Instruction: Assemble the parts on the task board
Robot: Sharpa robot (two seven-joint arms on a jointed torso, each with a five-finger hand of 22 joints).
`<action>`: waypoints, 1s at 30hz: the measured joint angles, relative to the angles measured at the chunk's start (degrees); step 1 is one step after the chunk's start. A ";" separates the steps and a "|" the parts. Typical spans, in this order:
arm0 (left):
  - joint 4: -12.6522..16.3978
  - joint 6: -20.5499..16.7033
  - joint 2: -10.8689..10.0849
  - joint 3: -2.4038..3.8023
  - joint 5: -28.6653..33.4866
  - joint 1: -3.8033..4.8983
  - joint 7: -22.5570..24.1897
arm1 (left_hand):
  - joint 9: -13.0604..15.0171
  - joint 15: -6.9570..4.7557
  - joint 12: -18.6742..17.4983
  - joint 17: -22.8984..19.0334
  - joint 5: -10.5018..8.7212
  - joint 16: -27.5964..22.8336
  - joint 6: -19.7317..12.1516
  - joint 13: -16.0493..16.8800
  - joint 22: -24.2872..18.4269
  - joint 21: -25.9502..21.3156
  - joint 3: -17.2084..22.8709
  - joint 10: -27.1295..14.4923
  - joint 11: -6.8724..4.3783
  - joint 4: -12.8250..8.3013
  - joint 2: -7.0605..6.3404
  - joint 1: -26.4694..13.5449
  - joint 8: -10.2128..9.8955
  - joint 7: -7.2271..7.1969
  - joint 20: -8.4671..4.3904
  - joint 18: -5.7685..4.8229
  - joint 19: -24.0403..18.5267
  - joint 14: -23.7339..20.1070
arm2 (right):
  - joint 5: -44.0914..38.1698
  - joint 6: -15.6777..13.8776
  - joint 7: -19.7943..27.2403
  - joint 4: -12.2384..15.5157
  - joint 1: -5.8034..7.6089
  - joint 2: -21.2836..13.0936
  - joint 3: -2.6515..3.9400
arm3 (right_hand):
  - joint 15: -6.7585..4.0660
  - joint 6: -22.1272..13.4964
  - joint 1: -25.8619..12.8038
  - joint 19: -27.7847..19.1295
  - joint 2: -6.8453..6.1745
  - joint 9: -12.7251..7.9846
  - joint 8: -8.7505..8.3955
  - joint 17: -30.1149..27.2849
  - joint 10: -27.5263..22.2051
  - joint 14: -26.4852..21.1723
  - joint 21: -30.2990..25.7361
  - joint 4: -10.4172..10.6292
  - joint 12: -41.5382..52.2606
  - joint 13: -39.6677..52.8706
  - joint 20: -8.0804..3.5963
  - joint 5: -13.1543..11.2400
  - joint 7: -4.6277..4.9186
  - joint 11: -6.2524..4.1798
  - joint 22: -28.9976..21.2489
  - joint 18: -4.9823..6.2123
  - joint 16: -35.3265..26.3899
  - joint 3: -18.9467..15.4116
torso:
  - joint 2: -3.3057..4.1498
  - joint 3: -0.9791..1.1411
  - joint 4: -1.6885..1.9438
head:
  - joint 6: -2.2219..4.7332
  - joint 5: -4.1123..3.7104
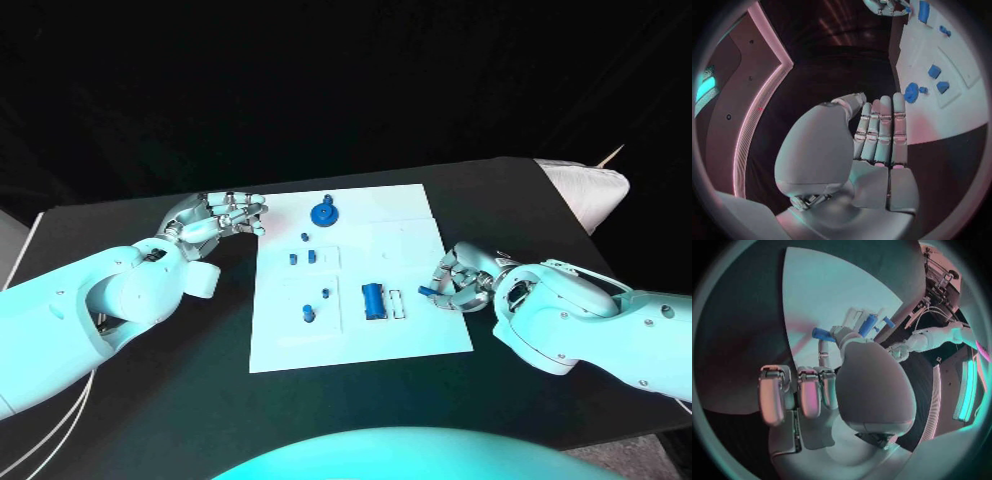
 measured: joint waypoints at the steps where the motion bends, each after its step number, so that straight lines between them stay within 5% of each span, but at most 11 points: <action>1: 0.02 0.00 -0.01 0.00 0.00 0.00 0.00 | 0.00 0.00 0.00 0.00 0.00 0.00 0.00 0.00 0.00 0.00 0.00 0.00 0.00 0.00 0.00 0.00 0.00 0.00 0.00 0.00 0.00 0.00 | 0.65 -0.31 0.02 0.02 0.03 0.14 -0.01 | 0.00 0.00 -0.19 0.00 0.09 0.07 0.00 0.00 0.00 0.00 0.00 0.06 0.00 0.02 0.00 0.00 0.00 0.00 0.00 0.00 0.00 0.07 | 0.00 0.01 0.01 | -0.01 0.03; 30: 0.53 0.03 -0.19 0.00 0.02 0.00 -0.10 | 0.04 0.00 0.00 0.05 0.00 0.00 0.20 0.05 -0.05 0.00 0.00 0.00 0.00 0.00 0.00 0.00 0.00 -0.20 0.00 0.00 0.00 0.00 | 9.67 -2.89 -0.83 -2.72 -1.14 7.25 -0.10 | 0.00 0.16 -7.35 0.00 0.19 0.43 0.73 0.00 0.00 0.00 0.27 0.15 0.00 0.01 0.00 -2.04 -0.15 0.00 0.04 0.00 0.00 -1.19 | 0.04 0.07 0.01 | -0.35 0.53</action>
